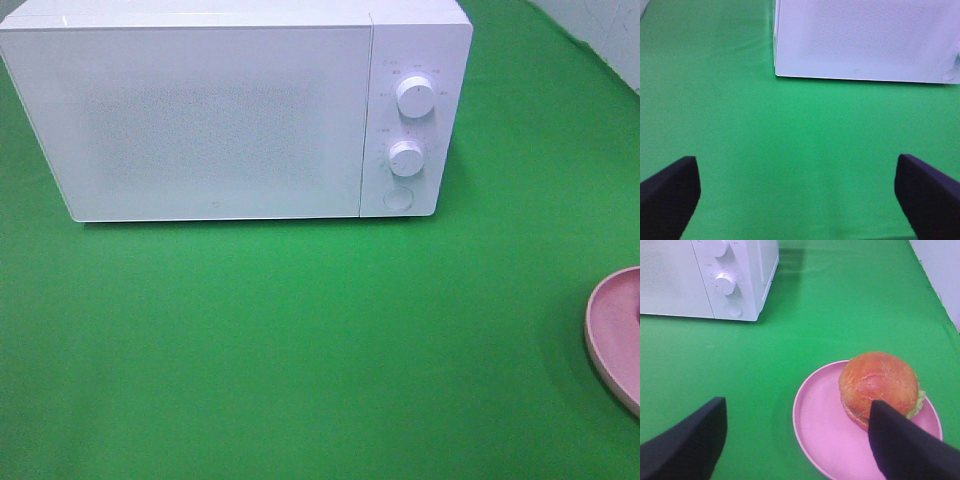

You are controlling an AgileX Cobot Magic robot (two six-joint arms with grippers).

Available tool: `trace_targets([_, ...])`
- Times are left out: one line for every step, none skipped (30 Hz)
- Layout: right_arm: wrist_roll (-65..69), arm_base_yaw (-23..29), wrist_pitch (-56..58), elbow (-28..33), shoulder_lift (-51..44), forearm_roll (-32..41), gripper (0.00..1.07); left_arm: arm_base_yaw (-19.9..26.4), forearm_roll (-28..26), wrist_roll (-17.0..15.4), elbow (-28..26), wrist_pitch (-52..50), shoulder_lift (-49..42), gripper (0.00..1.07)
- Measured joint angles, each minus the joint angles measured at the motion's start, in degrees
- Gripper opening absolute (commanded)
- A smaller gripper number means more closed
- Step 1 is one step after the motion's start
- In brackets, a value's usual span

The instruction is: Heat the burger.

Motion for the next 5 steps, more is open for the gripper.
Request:
trace_targets([0.0,0.0,0.0,0.0,0.0,0.0,0.75,0.0,0.0,0.0,0.0,0.0,0.0,0.98])
trace_targets([0.0,0.0,0.0,0.0,0.0,0.0,0.75,0.0,0.0,0.0,0.0,0.0,0.0,0.98])
trace_targets([0.0,0.0,0.0,0.0,0.0,0.0,0.75,0.0,0.0,0.0,0.0,0.0,0.0,0.98])
trace_targets([0.0,0.0,0.0,0.0,0.0,0.0,0.75,0.0,0.0,0.0,0.0,0.0,0.0,0.98])
trace_targets([0.0,0.0,0.0,0.0,0.0,0.0,0.75,0.0,0.0,0.0,0.0,0.0,0.0,0.98])
